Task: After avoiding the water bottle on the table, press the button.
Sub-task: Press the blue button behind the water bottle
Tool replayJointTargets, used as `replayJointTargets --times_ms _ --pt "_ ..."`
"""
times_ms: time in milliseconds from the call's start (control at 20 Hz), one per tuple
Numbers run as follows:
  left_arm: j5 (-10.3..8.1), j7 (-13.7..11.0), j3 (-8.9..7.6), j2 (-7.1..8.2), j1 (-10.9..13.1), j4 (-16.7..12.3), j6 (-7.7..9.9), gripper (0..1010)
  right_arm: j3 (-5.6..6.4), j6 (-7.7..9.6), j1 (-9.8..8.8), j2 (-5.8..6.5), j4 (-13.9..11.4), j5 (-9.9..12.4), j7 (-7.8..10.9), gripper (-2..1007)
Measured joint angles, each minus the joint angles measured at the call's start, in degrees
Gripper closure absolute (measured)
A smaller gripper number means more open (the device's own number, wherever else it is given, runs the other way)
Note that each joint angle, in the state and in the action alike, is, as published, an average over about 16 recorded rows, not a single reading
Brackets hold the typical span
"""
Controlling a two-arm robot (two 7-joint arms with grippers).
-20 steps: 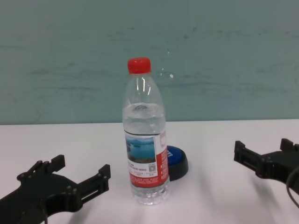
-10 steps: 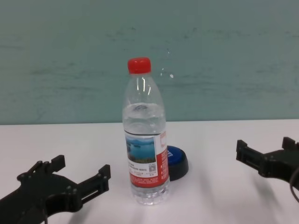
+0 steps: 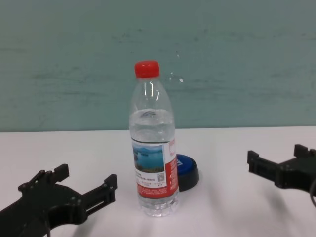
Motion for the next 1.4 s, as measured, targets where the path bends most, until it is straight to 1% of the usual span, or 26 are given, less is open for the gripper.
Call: replayJointTargets --times_ms 250,450,600,800,950,1050,1250,1400 --pt "0.00 0.00 0.00 0.00 0.00 0.00 0.00 10 0.22 2.27 1.34 0.87 -0.04 -0.23 3.21 1" --pt "0.00 0.00 0.00 0.00 0.00 0.00 0.00 10 0.10 3.61 2.69 1.59 0.31 -0.09 5.93 1" --pt "0.01 0.00 0.00 0.00 0.00 0.00 0.00 10 -0.17 4.17 3.57 2.14 0.61 0.24 7.86 1" --pt "0.01 0.00 0.00 0.00 0.00 0.00 0.00 10 -0.62 4.02 4.13 2.96 0.78 1.32 10.28 1" --pt "0.01 0.00 0.00 0.00 0.00 0.00 0.00 10 -0.85 3.49 3.84 3.70 0.43 2.53 11.73 1" --pt "0.01 0.00 0.00 0.00 0.00 0.00 0.00 10 -0.99 3.11 3.30 4.23 -0.11 3.32 12.36 1" --pt "0.01 0.00 0.00 0.00 0.00 0.00 0.00 10 -1.27 2.45 1.62 5.36 -1.73 4.82 13.14 1" --pt "0.01 0.00 0.00 0.00 0.00 0.00 0.00 10 -1.47 2.20 0.12 6.17 -3.23 5.69 13.27 1"
